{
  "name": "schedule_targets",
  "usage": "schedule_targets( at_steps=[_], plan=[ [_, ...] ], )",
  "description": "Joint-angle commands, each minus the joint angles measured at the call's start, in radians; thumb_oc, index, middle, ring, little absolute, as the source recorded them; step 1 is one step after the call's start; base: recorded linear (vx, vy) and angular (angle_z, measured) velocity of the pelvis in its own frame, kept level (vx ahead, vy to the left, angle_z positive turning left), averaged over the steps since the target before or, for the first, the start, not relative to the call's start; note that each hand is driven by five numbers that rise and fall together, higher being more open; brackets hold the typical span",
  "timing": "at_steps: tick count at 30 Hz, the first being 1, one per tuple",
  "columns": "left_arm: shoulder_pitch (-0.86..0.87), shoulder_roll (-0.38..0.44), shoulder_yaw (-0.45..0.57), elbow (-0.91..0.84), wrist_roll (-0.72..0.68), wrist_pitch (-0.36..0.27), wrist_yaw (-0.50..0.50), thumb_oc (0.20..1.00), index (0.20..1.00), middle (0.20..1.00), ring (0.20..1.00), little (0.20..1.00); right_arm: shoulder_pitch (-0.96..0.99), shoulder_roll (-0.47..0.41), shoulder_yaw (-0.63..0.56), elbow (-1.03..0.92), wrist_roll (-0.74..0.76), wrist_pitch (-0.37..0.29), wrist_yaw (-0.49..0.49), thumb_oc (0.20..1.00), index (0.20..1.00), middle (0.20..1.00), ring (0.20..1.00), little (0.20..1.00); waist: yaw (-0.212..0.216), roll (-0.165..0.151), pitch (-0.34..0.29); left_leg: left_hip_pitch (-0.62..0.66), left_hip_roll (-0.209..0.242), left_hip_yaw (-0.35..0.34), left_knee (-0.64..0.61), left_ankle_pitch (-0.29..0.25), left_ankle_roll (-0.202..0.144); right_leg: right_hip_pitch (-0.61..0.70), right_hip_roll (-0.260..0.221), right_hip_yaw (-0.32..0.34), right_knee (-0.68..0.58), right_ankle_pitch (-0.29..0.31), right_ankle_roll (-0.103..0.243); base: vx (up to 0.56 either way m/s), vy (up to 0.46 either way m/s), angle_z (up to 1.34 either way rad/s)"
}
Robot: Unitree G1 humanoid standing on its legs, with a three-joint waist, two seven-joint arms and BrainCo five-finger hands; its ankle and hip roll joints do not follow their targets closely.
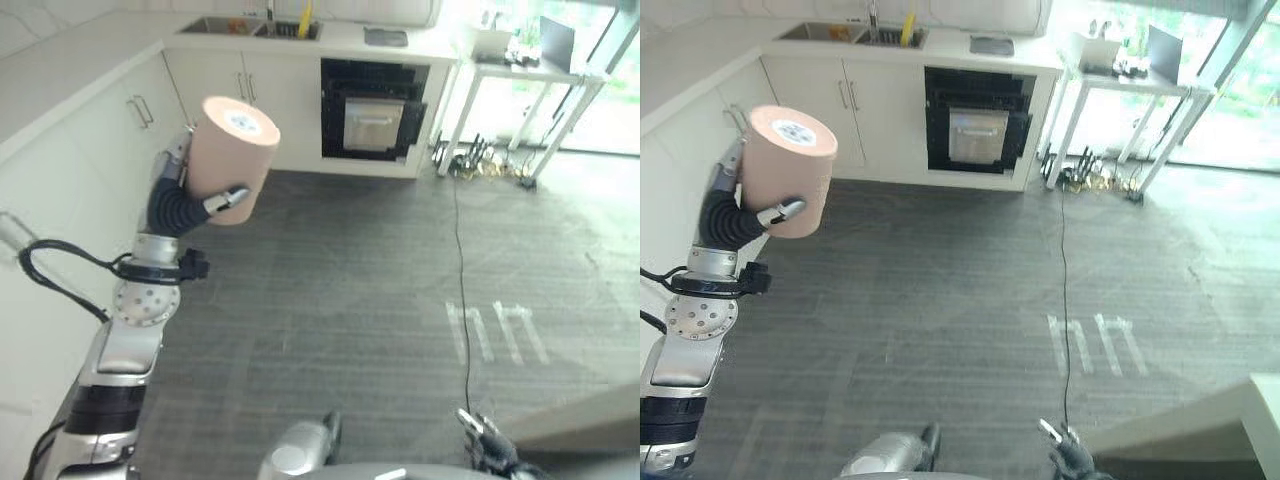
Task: Place the dishes in the dishwasher.
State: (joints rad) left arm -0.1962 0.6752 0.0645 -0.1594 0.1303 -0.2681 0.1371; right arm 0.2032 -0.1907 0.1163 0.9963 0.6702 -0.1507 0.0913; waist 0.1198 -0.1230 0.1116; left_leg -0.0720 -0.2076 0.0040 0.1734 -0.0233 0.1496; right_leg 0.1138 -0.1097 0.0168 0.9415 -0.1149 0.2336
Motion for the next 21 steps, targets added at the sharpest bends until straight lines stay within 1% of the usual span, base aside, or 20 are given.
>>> schedule_targets(
  at_steps=[1,2,3,4,5,6,7,8,9,10,11,12,14,15,16,17,18,19,21],
  plan=[
    [-0.055,0.045,-0.025,-0.070,-0.026,0.021,-0.003,0.200,0.200,0.200,0.200,0.200,-0.098,-0.014,0.017,-0.012,0.001,-0.095,0.046,1.000,1.000,1.000,1.000,1.000,-0.032,0.100,-0.034,-0.032,0.092,-0.011,-0.102,0.005,-0.035,-0.022,0.083,-0.022,-0.197,0.282,-0.044,0.45,0.346,0.01],
    [-0.055,0.046,-0.035,-0.068,-0.029,0.026,0.006,0.200,0.200,0.200,0.200,0.200,-0.100,-0.013,0.007,0.016,-0.012,-0.107,0.064,1.000,1.000,1.000,1.000,1.000,-0.055,0.110,-0.025,0.013,0.081,-0.025,-0.109,-0.015,-0.021,-0.112,0.085,-0.021,-0.166,0.240,-0.069,0.35,0.232,-0.06],
    [-0.056,0.041,-0.042,-0.065,-0.026,0.021,0.006,0.200,0.200,0.200,0.200,0.200,-0.101,-0.016,-0.001,0.024,-0.031,-0.117,0.070,1.000,1.000,1.000,1.000,1.000,-0.075,0.125,-0.019,0.037,0.080,-0.038,-0.111,-0.022,-0.017,-0.182,0.099,-0.029,-0.199,0.203,-0.094,0.38,0.229,-0.11],
    [-0.054,0.037,-0.049,-0.068,-0.019,0.018,0.010,0.200,0.200,0.200,0.200,0.200,-0.102,-0.021,-0.010,0.018,-0.041,-0.118,0.067,1.000,1.000,1.000,1.000,1.000,-0.091,0.135,-0.011,0.057,0.078,-0.053,-0.111,-0.029,-0.014,-0.236,0.109,-0.037,-0.247,0.178,-0.112,0.37,0.146,0.20],
    [-0.060,0.038,-0.061,-0.067,-0.014,0.017,0.017,0.200,0.200,0.200,0.200,0.200,-0.100,-0.037,-0.025,0.014,-0.029,-0.119,0.075,1.000,1.000,1.000,1.000,1.000,-0.115,0.139,0.002,0.086,0.071,-0.073,-0.114,-0.046,-0.012,-0.294,0.093,-0.052,-0.344,0.164,-0.128,0.34,0.058,0.35],
    [-0.071,0.042,-0.071,-0.060,-0.010,0.020,0.024,0.200,0.200,0.200,0.200,0.200,-0.099,-0.049,-0.035,0.019,-0.012,-0.119,0.092,1.000,1.000,1.000,1.000,1.000,-0.130,0.139,0.009,0.104,0.071,-0.084,-0.117,-0.056,-0.014,-0.311,0.075,-0.065,-0.421,0.162,-0.132,0.39,-0.029,0.88],
    [-0.089,0.045,-0.088,-0.045,-0.004,0.023,0.035,0.200,0.200,0.200,0.200,0.200,-0.103,-0.065,-0.047,0.034,0.004,-0.119,0.120,1.000,1.000,1.000,1.000,1.000,-0.149,0.134,0.018,0.131,0.071,-0.094,-0.120,-0.073,-0.021,-0.333,0.044,-0.067,-0.555,0.178,-0.129,0.50,-0.124,1.30],
    [-0.107,0.046,-0.106,-0.035,-0.001,0.025,0.038,0.200,0.200,0.200,0.200,0.200,-0.114,-0.080,-0.059,0.056,0.011,-0.122,0.148,1.000,1.000,1.000,1.000,1.000,-0.164,0.127,0.031,0.170,0.070,-0.113,-0.124,-0.099,-0.034,-0.329,0.011,-0.071,-0.724,0.215,-0.110,0.67,-0.200,1.23],
    [-0.108,0.043,-0.116,-0.036,0.010,0.021,0.034,0.200,0.200,0.200,0.200,0.200,-0.127,-0.086,-0.068,0.067,0.008,-0.121,0.158,1.000,1.000,1.000,1.000,1.000,-0.167,0.120,0.034,0.202,0.071,-0.132,-0.128,-0.124,-0.041,-0.317,-0.018,-0.072,-0.858,0.272,-0.084,0.56,-0.176,1.00],
    [-0.106,0.041,-0.119,-0.038,0.015,0.021,0.034,0.200,0.200,0.200,0.200,0.200,-0.130,-0.084,-0.071,0.069,0.007,-0.120,0.157,1.000,1.000,1.000,1.000,1.000,-0.168,0.119,0.034,0.211,0.072,-0.137,-0.129,-0.131,-0.042,-0.316,-0.023,-0.072,-0.884,0.285,-0.079,0.53,-0.182,0.65],
    [-0.098,0.034,-0.125,-0.045,0.032,0.024,0.037,0.200,0.200,0.200,0.200,0.200,-0.142,-0.078,-0.075,0.076,0.010,-0.120,0.152,1.000,1.000,1.000,1.000,1.000,-0.167,0.118,0.030,0.238,0.079,-0.153,-0.128,-0.155,-0.046,-0.312,-0.041,-0.070,-0.927,0.321,-0.067,0.43,-0.168,0.53],
    [-0.087,0.028,-0.124,-0.051,0.045,0.032,0.043,0.200,0.200,0.200,0.200,0.200,-0.146,-0.074,-0.073,0.075,0.010,-0.119,0.147,1.000,1.000,1.000,1.000,1.000,-0.165,0.117,0.024,0.252,0.083,-0.160,-0.127,-0.170,-0.047,-0.305,-0.045,-0.071,-0.929,0.332,-0.065,0.49,-0.211,0.19],
    [-0.059,0.018,-0.109,-0.058,0.064,0.034,0.049,0.200,0.200,0.200,0.200,0.200,-0.150,-0.075,-0.058,0.066,-0.036,-0.135,0.138,1.000,1.000,1.000,1.000,1.000,-0.163,0.114,0.011,0.265,0.093,-0.156,-0.116,-0.194,-0.050,-0.283,-0.036,-0.077,-0.892,0.312,-0.070,0.43,-0.229,-0.07],
    [-0.039,0.016,-0.097,-0.056,0.067,0.035,0.062,0.200,0.200,0.200,0.200,0.200,-0.157,-0.080,-0.034,0.053,-0.075,-0.135,0.131,1.000,1.000,1.000,1.000,1.000,-0.166,0.116,0.006,0.280,0.113,-0.140,-0.098,-0.207,-0.058,-0.282,-0.022,-0.086,-0.854,0.280,-0.081,0.44,-0.253,0.38],
    [-0.026,0.013,-0.090,-0.054,0.073,0.029,0.070,0.200,0.200,0.200,0.200,0.200,-0.161,-0.085,-0.023,0.048,-0.076,-0.130,0.131,1.000,1.000,1.000,1.000,1.000,-0.169,0.119,0.007,0.289,0.127,-0.129,-0.086,-0.211,-0.067,-0.285,-0.012,-0.087,-0.827,0.259,-0.089,0.73,-0.419,0.57],
    [0.005,0.012,-0.059,-0.070,0.082,0.038,0.092,0.200,0.200,0.200,0.200,0.200,-0.175,-0.112,0.009,0.016,-0.077,-0.100,0.147,1.000,1.000,1.000,1.000,1.000,-0.164,0.127,0.011,0.254,0.193,-0.085,0.078,-0.103,-0.120,-0.235,0.033,-0.099,-0.797,0.173,-0.157,0.63,-0.377,0.47],
    [0.009,0.013,-0.050,-0.076,0.078,0.047,0.093,0.200,0.200,0.200,0.200,0.200,-0.179,-0.121,0.019,0.014,-0.078,-0.099,0.152,1.000,1.000,1.000,1.000,1.000,-0.164,0.130,0.010,0.239,0.206,-0.075,0.150,-0.068,-0.135,-0.223,0.044,-0.099,-0.794,0.155,-0.174,0.64,-0.399,-0.18],
    [0.011,0.015,-0.040,-0.078,0.068,0.056,0.093,0.200,0.200,0.200,0.200,0.200,-0.182,-0.128,0.026,0.009,-0.085,-0.093,0.156,1.000,1.000,1.000,1.000,1.000,-0.163,0.128,0.011,0.214,0.209,-0.064,0.244,-0.035,-0.147,-0.209,0.050,-0.096,-0.792,0.139,-0.190,0.33,-0.225,-0.62],
    [0.013,0.016,-0.030,-0.078,0.050,0.059,0.088,0.200,0.200,0.200,0.200,0.200,-0.184,-0.136,0.030,0.012,-0.093,-0.097,0.159,1.000,1.000,1.000,1.000,1.000,-0.159,0.120,0.014,0.160,0.211,-0.042,0.378,-0.007,-0.159,-0.183,0.057,-0.090,-0.789,0.121,-0.211,0.28,-0.194,-0.48]
  ],
)
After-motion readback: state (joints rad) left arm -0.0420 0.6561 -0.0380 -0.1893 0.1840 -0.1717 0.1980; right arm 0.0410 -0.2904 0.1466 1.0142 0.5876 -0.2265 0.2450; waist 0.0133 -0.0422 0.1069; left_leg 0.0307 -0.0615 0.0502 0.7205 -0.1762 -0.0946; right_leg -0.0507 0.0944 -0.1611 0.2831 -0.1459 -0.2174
